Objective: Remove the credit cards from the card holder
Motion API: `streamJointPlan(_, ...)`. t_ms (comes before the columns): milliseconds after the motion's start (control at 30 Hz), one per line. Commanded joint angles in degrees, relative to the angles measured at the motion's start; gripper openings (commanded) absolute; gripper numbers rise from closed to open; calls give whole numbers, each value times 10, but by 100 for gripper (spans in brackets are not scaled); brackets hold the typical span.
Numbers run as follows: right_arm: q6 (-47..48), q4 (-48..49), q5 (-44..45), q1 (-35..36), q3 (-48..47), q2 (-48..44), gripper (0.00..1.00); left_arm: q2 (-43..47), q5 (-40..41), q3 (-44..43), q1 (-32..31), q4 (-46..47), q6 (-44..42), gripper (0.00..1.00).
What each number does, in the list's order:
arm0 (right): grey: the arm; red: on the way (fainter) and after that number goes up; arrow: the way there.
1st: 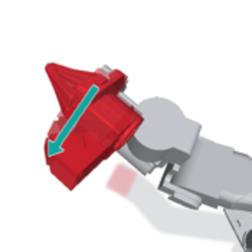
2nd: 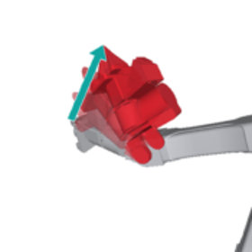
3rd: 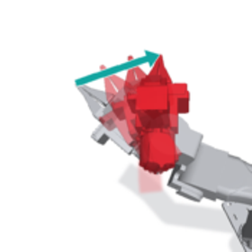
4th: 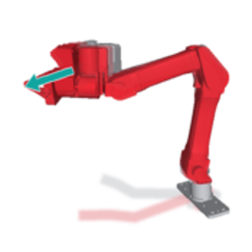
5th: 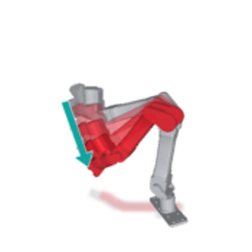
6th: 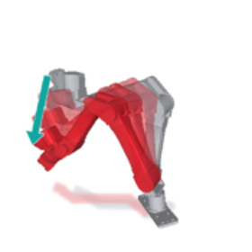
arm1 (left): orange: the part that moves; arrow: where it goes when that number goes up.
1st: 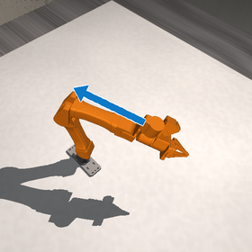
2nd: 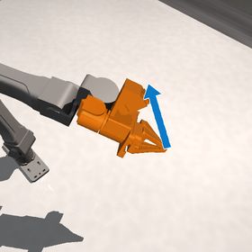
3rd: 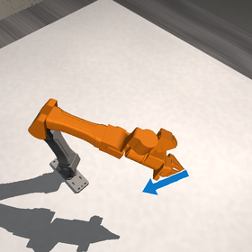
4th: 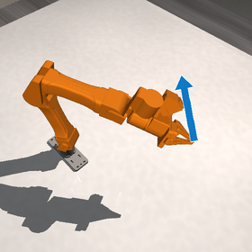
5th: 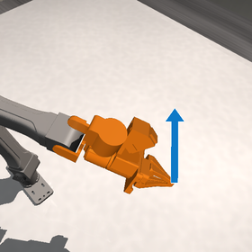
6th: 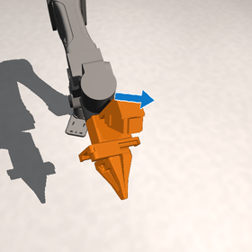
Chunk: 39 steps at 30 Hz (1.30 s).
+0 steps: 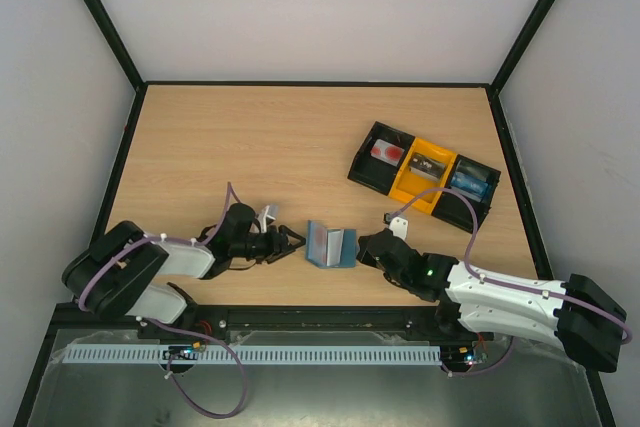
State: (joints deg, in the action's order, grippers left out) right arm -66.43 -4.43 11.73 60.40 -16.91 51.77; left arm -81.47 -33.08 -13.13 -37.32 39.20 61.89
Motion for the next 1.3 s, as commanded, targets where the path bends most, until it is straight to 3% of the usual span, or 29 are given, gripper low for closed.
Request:
streamJointPlan(0, 6, -5, 13, -2, 1, -9, 2, 24, 14, -7, -2, -29, -18, 56)
streamJointPlan(367, 9, -6, 15, -2, 4, -20, 2, 56, 22, -5, -3, -30, -9, 56)
streamJointPlan(733, 2, -3, 17, -2, 12, -12, 2, 5, 18, -7, -3, -2, -16, 55)
streamJointPlan(1100, 1, 12, 11, -2, 21, -7, 2, -29, 11, -13, -4, 22, -21, 38)
streamJointPlan(1267, 8, 9, -6, -2, 10, 4, 2, -33, -3, -13, -8, 44, -14, 18)
